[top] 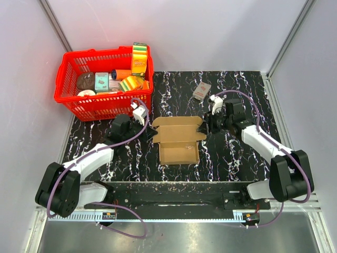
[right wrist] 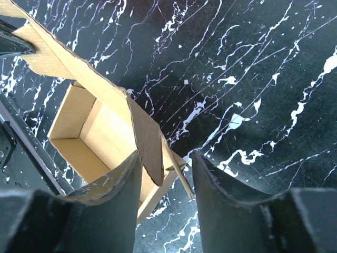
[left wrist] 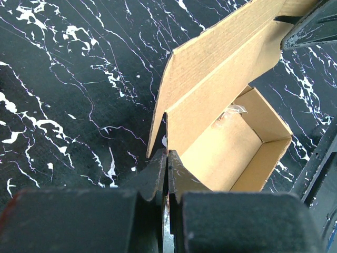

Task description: Fold the paper box

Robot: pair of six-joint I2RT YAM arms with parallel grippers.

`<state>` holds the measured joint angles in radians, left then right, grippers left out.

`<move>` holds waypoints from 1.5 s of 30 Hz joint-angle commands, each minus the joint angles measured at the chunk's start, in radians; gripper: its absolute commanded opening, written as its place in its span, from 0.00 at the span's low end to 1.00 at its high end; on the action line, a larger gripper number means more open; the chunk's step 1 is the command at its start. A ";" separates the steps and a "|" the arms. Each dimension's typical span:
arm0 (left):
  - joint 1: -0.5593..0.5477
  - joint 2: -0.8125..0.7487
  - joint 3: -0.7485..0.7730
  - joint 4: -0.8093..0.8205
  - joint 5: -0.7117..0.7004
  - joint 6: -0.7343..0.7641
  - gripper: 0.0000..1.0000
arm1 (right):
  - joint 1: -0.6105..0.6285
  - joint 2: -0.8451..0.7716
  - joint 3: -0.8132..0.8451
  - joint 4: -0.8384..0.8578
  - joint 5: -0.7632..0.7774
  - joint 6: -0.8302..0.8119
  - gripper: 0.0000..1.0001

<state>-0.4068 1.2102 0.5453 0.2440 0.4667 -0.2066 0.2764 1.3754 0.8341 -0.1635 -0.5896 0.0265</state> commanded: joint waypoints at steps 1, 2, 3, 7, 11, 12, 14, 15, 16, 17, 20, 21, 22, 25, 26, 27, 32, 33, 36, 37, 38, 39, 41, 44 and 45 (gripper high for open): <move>-0.003 -0.008 0.007 0.072 0.015 0.016 0.00 | -0.005 0.001 0.056 0.030 -0.038 -0.011 0.43; -0.004 -0.011 0.007 0.072 0.010 0.013 0.00 | -0.003 0.001 0.054 0.021 -0.035 -0.007 0.41; -0.003 -0.009 0.007 0.072 0.003 0.009 0.00 | -0.005 -0.002 0.060 0.015 -0.033 -0.007 0.37; -0.007 -0.011 0.019 0.046 -0.074 -0.036 0.00 | -0.003 -0.016 0.065 -0.010 -0.009 0.003 0.23; -0.033 -0.015 0.038 0.028 -0.141 -0.053 0.00 | -0.002 -0.045 0.056 -0.025 -0.007 0.012 0.20; -0.036 -0.015 0.039 0.028 -0.146 -0.054 0.00 | -0.002 -0.048 0.051 -0.027 -0.009 0.013 0.20; -0.046 -0.015 0.038 0.029 -0.158 -0.056 0.00 | -0.003 -0.050 0.046 -0.033 -0.018 0.012 0.20; -0.047 -0.014 0.039 0.028 -0.157 -0.057 0.00 | -0.002 -0.047 0.048 -0.036 -0.024 0.012 0.20; -0.050 -0.012 0.041 0.028 -0.157 -0.057 0.00 | -0.002 -0.044 0.046 -0.037 -0.036 0.012 0.20; -0.052 -0.012 0.041 0.028 -0.158 -0.057 0.00 | -0.002 -0.036 0.046 -0.036 -0.041 0.012 0.21; -0.055 -0.015 0.039 0.025 -0.165 -0.059 0.00 | -0.002 -0.024 0.046 -0.033 -0.047 0.015 0.22; -0.055 -0.015 0.041 0.023 -0.166 -0.057 0.00 | -0.002 -0.022 0.046 -0.034 -0.046 0.016 0.23; -0.055 -0.017 0.041 0.020 -0.168 -0.056 0.00 | -0.002 -0.021 0.046 -0.036 -0.047 0.016 0.24; -0.056 -0.021 0.042 0.017 -0.169 -0.053 0.00 | -0.002 -0.009 0.046 -0.036 -0.045 0.015 0.26; -0.056 -0.021 0.044 0.017 -0.171 -0.053 0.00 | -0.002 -0.009 0.045 -0.036 -0.045 0.016 0.26; -0.056 -0.021 0.044 0.015 -0.169 -0.053 0.00 | -0.002 -0.006 0.043 -0.036 -0.047 0.016 0.26; -0.056 -0.017 0.051 0.015 -0.169 -0.054 0.00 | -0.002 0.002 0.043 -0.039 -0.046 0.015 0.26; -0.056 -0.015 0.051 0.015 -0.171 -0.054 0.00 | -0.002 0.004 0.043 -0.038 -0.045 0.015 0.26; -0.058 -0.014 0.054 0.015 -0.171 -0.053 0.00 | -0.002 0.010 0.045 -0.042 -0.041 0.015 0.25; -0.058 -0.015 0.054 0.015 -0.169 -0.053 0.00 | 0.001 0.013 0.046 -0.042 -0.042 0.016 0.24; -0.058 -0.015 0.054 0.014 -0.171 -0.053 0.00 | 0.000 0.014 0.046 -0.041 -0.044 0.016 0.22; -0.059 -0.014 0.054 0.015 -0.172 -0.053 0.00 | 0.000 0.016 0.048 -0.041 -0.047 0.018 0.21; -0.059 -0.012 0.056 0.014 -0.171 -0.054 0.00 | 0.003 0.019 0.046 -0.042 -0.050 0.021 0.18; -0.063 -0.012 0.056 0.014 -0.177 -0.057 0.00 | 0.010 0.021 0.046 -0.042 -0.049 0.026 0.14; -0.063 -0.014 0.054 0.014 -0.175 -0.059 0.00 | 0.012 0.021 0.049 -0.045 -0.046 0.026 0.11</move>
<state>-0.4637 1.2102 0.5571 0.2260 0.3130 -0.2596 0.2790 1.3911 0.8589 -0.2081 -0.6159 0.0471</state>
